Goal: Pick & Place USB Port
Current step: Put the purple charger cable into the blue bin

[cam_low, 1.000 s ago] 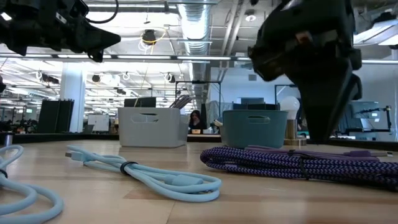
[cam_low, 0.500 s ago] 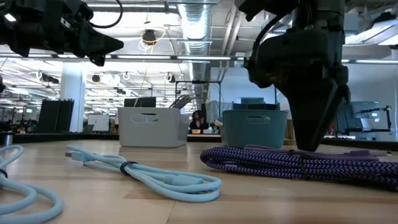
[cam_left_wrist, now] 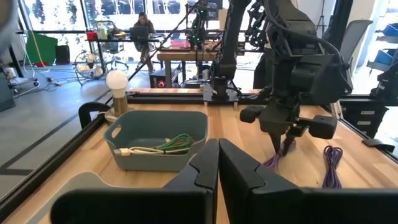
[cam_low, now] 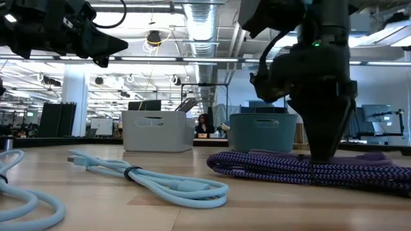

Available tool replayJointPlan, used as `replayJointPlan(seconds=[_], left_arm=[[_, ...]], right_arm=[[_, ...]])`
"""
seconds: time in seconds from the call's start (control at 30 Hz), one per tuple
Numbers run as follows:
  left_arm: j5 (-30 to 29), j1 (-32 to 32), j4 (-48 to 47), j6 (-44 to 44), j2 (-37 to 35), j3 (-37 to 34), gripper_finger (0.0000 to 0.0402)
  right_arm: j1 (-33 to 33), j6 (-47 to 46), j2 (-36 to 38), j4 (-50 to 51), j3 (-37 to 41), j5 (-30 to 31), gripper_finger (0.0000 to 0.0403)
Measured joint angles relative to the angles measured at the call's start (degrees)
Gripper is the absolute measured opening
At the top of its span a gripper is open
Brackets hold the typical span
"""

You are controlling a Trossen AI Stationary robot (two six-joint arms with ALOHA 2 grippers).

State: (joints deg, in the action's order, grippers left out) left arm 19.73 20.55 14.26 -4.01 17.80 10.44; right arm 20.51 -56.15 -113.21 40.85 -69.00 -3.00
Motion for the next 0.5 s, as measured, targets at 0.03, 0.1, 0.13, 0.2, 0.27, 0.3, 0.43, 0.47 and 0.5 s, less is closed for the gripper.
replayJointPlan(seconds=[0.03, 0.1, 0.13, 0.2, 0.27, 0.3, 0.43, 0.47, 0.5], left_arm=[[0.0, 0.0, 0.0, 0.0, 0.0, 0.0, 0.0013], [0.0, 0.0, 0.1, 0.0, 0.0, 0.0, 0.0013], [0.0, 0.0, 0.1, 0.0, 0.0, 0.0, 0.0013], [0.0, 0.0, 0.3, 0.0, 0.0, 0.0, 0.0013], [0.0, 0.0, 0.4, 0.0, 0.0, 0.0, 0.0013], [0.0, 0.0, 0.4, 0.0, 0.0, 0.0, 0.0013], [0.0, 0.0, 0.4, 0.0, 0.0, 0.0, 0.0013], [0.0, 0.0, 0.5, 0.0, 0.0, 0.0, 0.0013], [0.0, 0.0, 0.5, 0.0, 0.0, 0.0, 0.0013]], right_arm=[[0.0, 0.7, 0.4, 0.1, 0.0, 0.1, 0.0038], [0.0, 2.4, 1.2, 0.4, 0.0, 0.5, 0.0015], [0.0, 2.6, 1.6, 0.4, 0.0, 1.0, 0.0016], [-0.2, 2.7, 2.9, 0.7, 0.1, 1.8, 0.002], [-0.3, 2.8, 4.1, 0.5, 0.3, 4.2, 0.0014], [-0.3, 2.8, 5.0, 0.6, 0.4, 6.0, 0.001], [-0.7, 4.2, 10.7, 0.7, 0.2, 12.9, 0.0007], [-1.0, 4.4, 11.9, 0.6, 0.2, 14.2, 0.0006], [-1.2, 5.0, 13.3, 0.9, 0.2, 15.7, 0.0005]])
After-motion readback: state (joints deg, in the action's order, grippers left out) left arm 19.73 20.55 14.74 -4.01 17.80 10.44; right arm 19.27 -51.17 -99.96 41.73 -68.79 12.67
